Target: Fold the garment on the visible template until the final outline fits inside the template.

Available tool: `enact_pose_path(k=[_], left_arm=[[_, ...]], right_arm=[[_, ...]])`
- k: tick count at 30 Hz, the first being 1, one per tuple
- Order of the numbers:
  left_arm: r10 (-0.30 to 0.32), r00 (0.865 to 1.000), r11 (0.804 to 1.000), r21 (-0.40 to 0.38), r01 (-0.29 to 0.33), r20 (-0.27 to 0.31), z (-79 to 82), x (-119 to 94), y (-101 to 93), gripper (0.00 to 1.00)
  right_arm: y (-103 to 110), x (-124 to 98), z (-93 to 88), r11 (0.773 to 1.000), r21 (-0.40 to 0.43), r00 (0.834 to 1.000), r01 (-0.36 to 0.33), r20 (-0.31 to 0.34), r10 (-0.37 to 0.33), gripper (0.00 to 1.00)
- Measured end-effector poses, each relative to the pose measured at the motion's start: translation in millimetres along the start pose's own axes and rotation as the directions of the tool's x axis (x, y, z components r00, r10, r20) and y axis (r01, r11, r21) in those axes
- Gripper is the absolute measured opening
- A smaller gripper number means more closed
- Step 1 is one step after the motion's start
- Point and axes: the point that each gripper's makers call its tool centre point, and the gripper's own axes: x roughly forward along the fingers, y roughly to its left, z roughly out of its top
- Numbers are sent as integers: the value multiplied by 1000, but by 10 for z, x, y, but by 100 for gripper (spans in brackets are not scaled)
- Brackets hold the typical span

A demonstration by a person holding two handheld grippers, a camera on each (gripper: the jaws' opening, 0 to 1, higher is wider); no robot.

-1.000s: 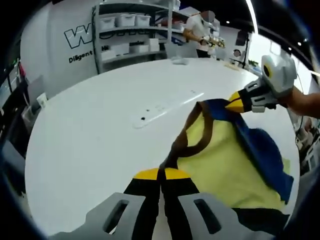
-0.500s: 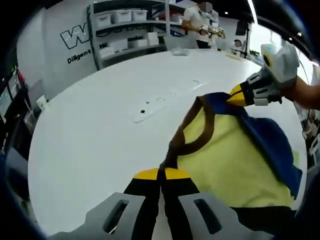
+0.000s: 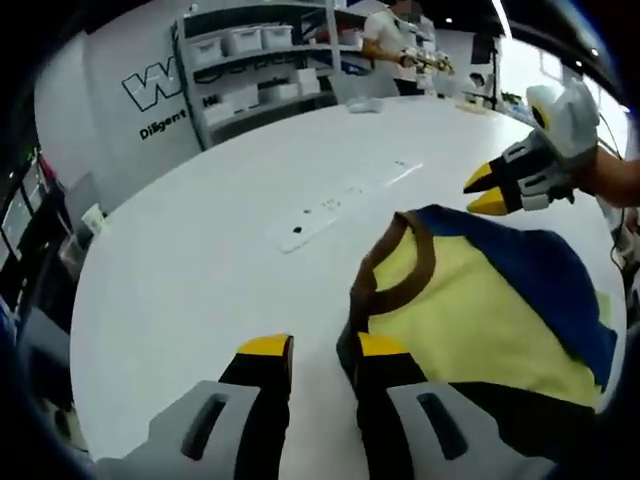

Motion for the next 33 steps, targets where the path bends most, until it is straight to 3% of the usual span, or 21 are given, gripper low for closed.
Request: enact_pose_path(k=[8, 11, 25, 33], left_arm=[[14, 1000, 1000, 12, -14, 28, 77, -132, 15, 32], [27, 998, 996, 87, -32, 62, 163, -192, 45, 31], [33, 998, 991, 130, -39, 45, 66, -511, 75, 46], [35, 998, 989, 142, -41, 47, 34, -675, 46, 50]], right_arm=[[7, -109, -11, 1000, -1, 999, -25, 21, 25, 28], [0, -170, 2, 999, -38, 999, -25, 30, 26, 32], [72, -415, 88, 996, -39, 995, -78, 67, 81, 45], [159, -569, 91, 993, -40, 991, -108, 75, 111, 48]])
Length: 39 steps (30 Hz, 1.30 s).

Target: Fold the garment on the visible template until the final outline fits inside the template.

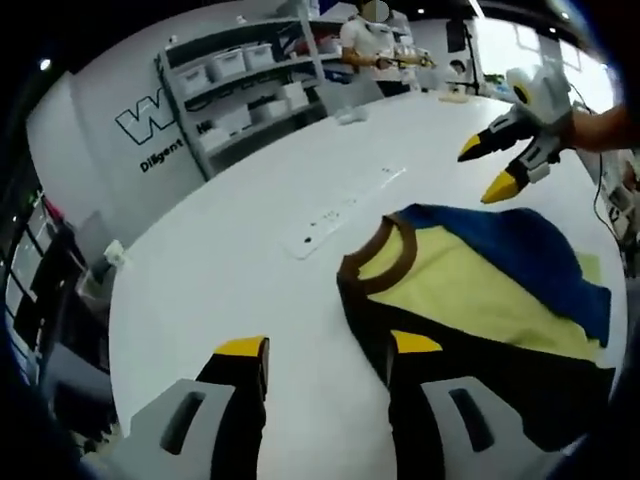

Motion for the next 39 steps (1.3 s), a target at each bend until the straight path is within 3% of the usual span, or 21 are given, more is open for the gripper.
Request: enact_pose_path(k=[9, 27, 34, 39], left_arm=[[-14, 1000, 1000, 3, 14, -11, -64, -176, -119, 56], [-19, 999, 1000, 18, 20, -39, -311, -496, -284, 65], [-8, 1000, 999, -47, 7, -22, -373, -692, -341, 66], [13, 1000, 997, -75, -14, -9, -431, -849, -399, 74]], right_arm=[[96, -172, 28, 1000, 10, 1000, -8, 17, 8, 50], [389, -526, -190, 999, 34, 999, -32, 15, 31, 52], [446, -679, -130, 998, 38, 998, -44, 39, 42, 54], [491, -792, -128, 998, 36, 997, -50, 60, 48, 60]])
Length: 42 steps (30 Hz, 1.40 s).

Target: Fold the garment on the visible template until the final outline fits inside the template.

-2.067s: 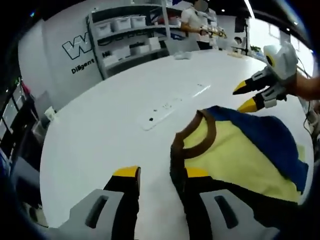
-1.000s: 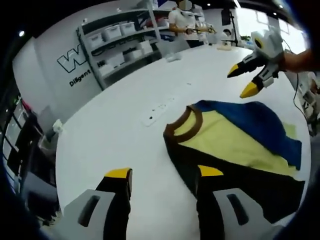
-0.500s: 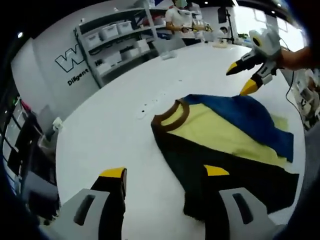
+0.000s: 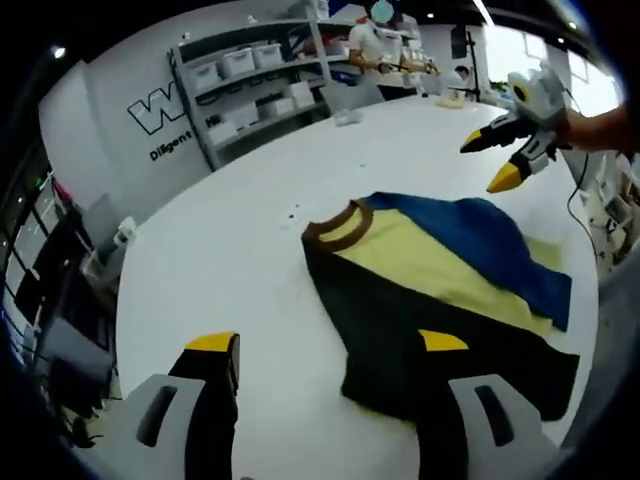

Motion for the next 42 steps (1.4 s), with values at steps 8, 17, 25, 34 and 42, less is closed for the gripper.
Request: enact_pose_path(k=[8, 17, 25, 34, 42], left_arm=[[21, 1000, 999, -25, -21, 10, -107, -187, -77, 81], [47, 999, 998, -44, -47, 15, -267, -361, -148, 88], [69, 997, 994, -86, -67, 29, -388, -508, -138, 89], [44, 998, 993, -115, -38, 45, -540, -593, -273, 88], [2, 999, 997, -80, 0, 34, -751, -617, -539, 85]], right_arm=[[68, -137, -31, 1000, 14, 1000, 6, 22, -7, 65], [220, -266, -150, 1000, 18, 1000, 0, 27, -1, 70], [331, -349, -233, 1000, 21, 1000, -3, 29, 2, 70], [447, -472, -359, 1000, 17, 1000, -13, 26, 13, 71], [549, -624, -662, 1000, 27, 1000, -15, -5, 15, 68]])
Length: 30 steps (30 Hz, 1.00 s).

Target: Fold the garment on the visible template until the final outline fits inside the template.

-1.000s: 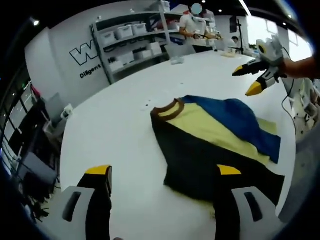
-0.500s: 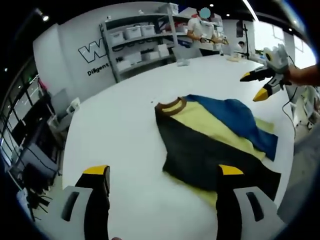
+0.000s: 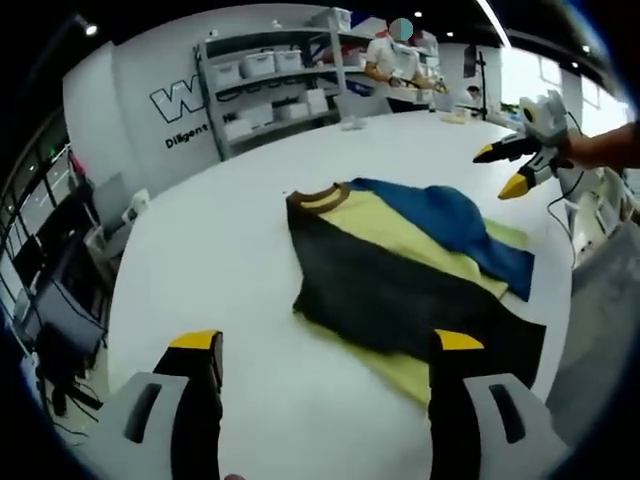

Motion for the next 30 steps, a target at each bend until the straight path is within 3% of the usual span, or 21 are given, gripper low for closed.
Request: enact_pose_path(k=[12, 21, 30], left_arm=[[-104, 993, 990, 92, 109, -60, -400, -20, -480, 81], [-147, 983, 978, 133, 161, -106, -571, -12, -674, 72], [-187, 975, 970, 137, 202, -119, -604, 33, -804, 57]], right_arm=[[163, -173, -388, 1000, 14, 999, -13, -45, 14, 63], [311, -209, -622, 999, 19, 995, -40, -88, 41, 51], [435, -219, -823, 997, 9, 988, -70, -138, 71, 41]])
